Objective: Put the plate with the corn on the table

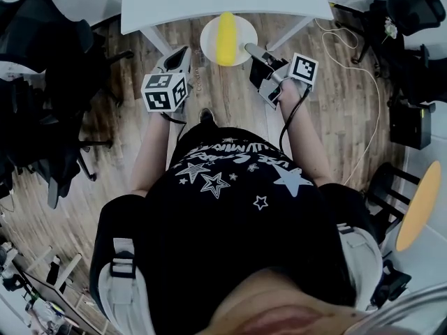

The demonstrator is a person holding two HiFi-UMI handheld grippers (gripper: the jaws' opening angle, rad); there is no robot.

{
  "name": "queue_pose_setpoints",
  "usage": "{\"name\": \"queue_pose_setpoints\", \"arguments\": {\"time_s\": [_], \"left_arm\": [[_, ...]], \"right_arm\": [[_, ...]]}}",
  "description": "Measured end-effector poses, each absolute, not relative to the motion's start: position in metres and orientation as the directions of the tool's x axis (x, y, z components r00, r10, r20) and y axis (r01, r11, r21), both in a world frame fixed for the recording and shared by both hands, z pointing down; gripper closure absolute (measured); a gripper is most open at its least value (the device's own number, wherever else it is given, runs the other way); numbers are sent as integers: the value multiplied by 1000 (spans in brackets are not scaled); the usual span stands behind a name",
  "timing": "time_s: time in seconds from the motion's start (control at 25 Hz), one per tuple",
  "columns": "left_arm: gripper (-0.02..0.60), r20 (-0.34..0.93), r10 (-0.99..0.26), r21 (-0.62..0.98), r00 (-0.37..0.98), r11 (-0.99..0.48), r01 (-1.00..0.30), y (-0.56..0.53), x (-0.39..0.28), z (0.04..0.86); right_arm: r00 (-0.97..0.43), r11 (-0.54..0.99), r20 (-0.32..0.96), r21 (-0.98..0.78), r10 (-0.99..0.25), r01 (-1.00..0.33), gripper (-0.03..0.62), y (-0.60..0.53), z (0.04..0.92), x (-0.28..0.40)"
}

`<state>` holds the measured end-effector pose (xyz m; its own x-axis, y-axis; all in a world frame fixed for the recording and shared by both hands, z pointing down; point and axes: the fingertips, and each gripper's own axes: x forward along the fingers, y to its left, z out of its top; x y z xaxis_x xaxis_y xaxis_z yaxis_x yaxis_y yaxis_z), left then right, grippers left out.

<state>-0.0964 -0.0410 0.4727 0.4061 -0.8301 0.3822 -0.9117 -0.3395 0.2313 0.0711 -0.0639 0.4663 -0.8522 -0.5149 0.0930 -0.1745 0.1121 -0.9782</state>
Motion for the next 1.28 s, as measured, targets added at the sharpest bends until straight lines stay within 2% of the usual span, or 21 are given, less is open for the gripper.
{"name": "queue_pose_setpoints", "arguments": {"time_s": [0.44, 0.88, 1.28], "left_arm": [[577, 380, -830, 230, 408, -343, -911, -85, -167, 475], [577, 417, -822, 249, 389, -308, -918, -124, -186, 495], [577, 437, -836, 250, 331, -240, -938, -208, -222, 506]], "right_arm": [[-856, 104, 92, -981, -509, -167, 554, -111, 471, 4], [-870, 94, 115, -979, -480, -181, 554, -173, 489, -20], [-910, 145, 72, -979, -408, -142, 554, -276, 491, -67]]}}
